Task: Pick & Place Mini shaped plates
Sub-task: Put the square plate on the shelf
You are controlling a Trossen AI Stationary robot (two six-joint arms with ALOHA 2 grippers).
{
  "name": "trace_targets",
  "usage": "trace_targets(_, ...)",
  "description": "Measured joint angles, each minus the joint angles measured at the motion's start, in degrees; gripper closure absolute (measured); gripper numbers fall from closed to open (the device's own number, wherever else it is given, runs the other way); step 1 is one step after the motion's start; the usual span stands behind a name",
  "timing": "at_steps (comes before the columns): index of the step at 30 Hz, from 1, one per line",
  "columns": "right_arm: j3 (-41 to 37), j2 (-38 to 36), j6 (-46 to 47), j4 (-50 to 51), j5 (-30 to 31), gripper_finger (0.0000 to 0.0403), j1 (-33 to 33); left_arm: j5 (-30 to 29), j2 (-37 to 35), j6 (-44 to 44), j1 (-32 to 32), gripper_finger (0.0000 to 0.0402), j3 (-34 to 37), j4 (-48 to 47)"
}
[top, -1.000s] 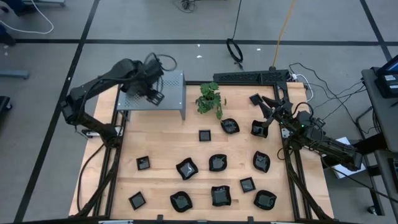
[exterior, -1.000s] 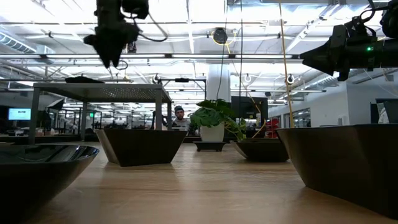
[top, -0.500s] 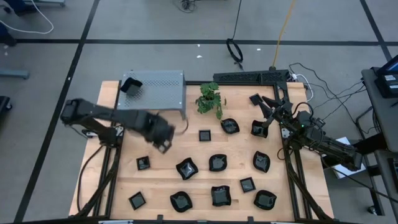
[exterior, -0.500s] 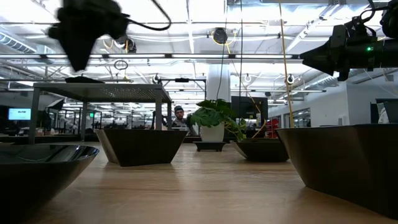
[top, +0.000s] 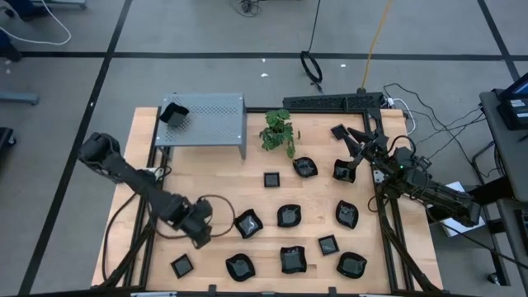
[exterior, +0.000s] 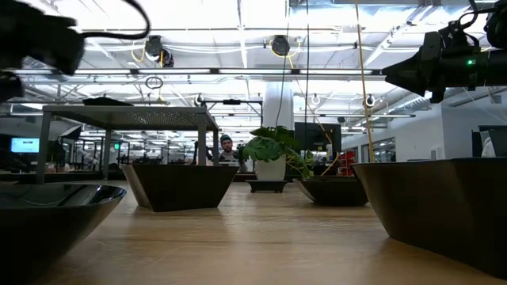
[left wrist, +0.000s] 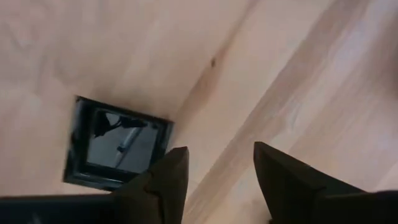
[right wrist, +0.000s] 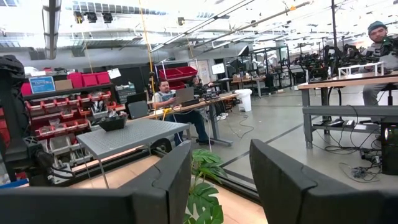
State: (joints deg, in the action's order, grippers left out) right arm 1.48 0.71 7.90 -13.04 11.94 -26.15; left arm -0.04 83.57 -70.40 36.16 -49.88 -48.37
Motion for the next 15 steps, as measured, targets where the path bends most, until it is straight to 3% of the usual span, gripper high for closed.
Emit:
trace_targets(5,0.0,0.0,0.0,0.0,0.0,0.0250,0.0,-1.0,0.0,1.4,4.2,0.0200,4.2,1.7)
trace_targets(15,0.0,0.0,0.0,0.0,0.0,0.0250,0.0,-8.6,0.0,7.9,10.3,0.0199,7.8,1.6)
